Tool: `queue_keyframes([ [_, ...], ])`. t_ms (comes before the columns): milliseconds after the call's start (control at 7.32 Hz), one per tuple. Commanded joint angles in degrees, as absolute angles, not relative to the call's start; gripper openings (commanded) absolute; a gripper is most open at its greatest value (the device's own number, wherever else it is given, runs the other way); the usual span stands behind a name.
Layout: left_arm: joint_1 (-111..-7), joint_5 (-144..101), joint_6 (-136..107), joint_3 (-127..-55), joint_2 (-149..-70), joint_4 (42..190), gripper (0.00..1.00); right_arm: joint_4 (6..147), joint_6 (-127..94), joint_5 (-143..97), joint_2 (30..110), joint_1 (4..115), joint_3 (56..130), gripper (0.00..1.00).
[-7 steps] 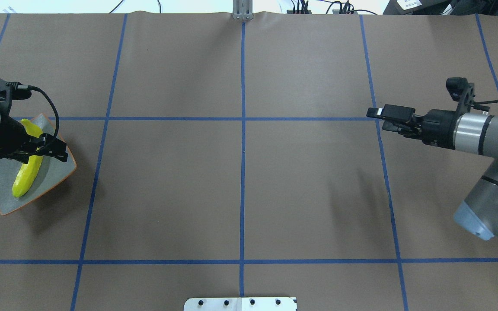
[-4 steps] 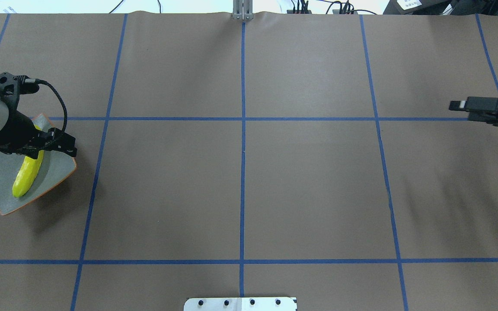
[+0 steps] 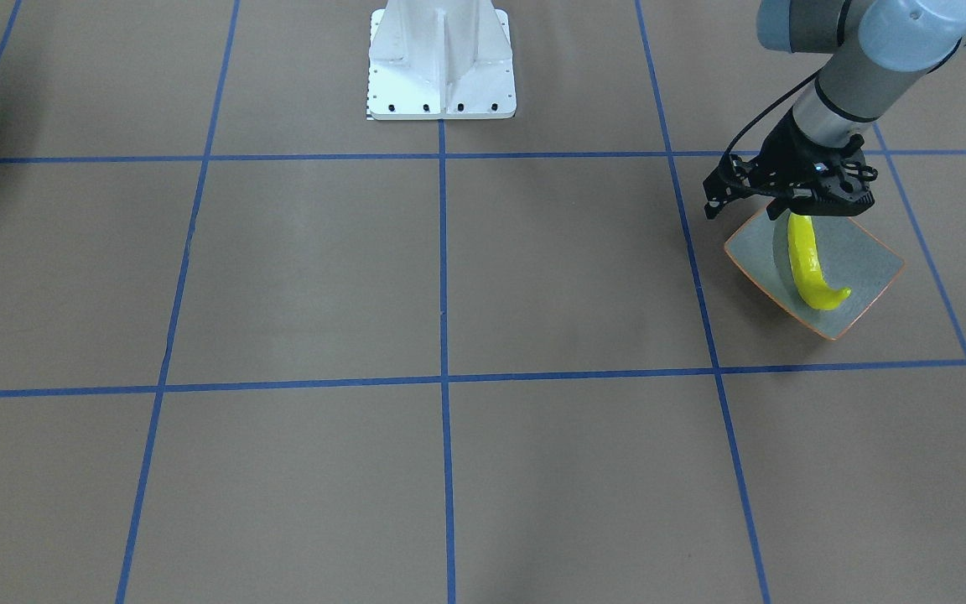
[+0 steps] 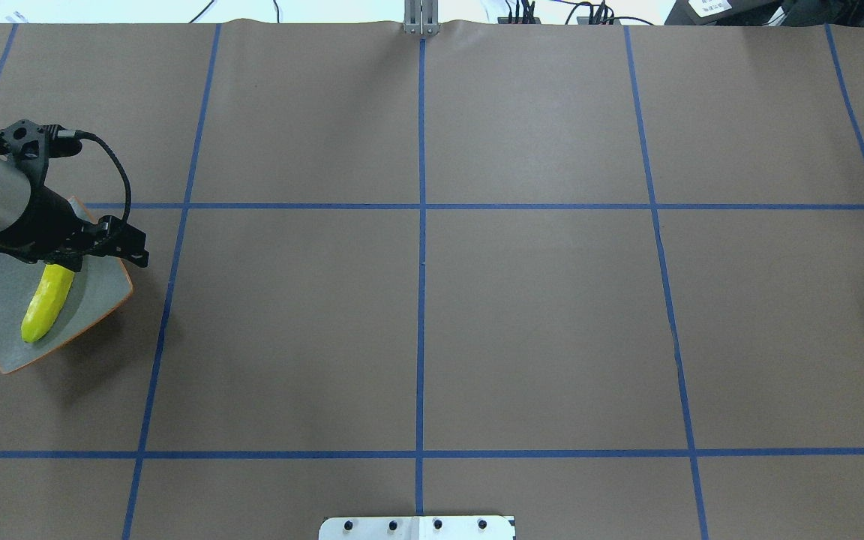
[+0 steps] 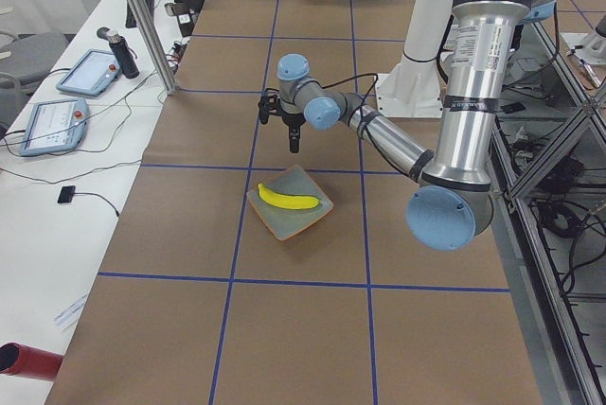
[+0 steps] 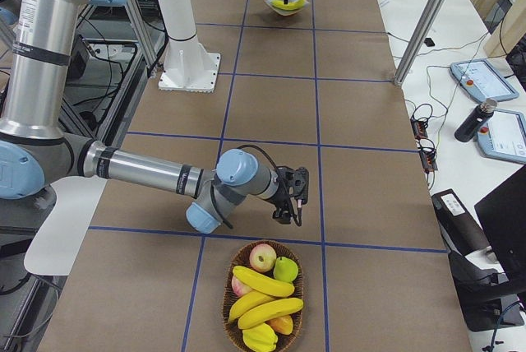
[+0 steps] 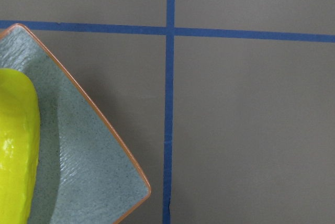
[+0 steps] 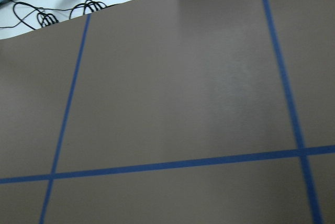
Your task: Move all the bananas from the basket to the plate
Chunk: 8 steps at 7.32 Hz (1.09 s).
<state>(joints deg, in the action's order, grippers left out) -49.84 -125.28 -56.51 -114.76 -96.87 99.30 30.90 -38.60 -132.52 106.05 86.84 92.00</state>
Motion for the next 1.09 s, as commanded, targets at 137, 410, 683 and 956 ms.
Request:
queue_keyframes([
  [137, -48.6, -125.07, -59.5, -114.52, -98.26, 100.28, 1.0, 39.54, -14.12, -122.17, 113.01, 91.15, 88.53, 1.0],
  [410, -48.6, -125.07, -60.38, -114.43, -98.26, 101.07, 1.0, 45.3, -8.09, -119.98, 111.81, 89.13, 85.34, 0.99],
  [683, -48.6, -125.07, -60.47, -114.96, -98.26, 101.07, 1.0, 63.35, -8.44, -120.23, 105.85, 87.89, 90.22, 0.98],
  [956, -48.6, -124.98, -60.47, -115.05, -98.26, 101.16, 1.0, 71.09, -8.87, -119.63, 105.38, 87.19, 93.69, 0.98],
])
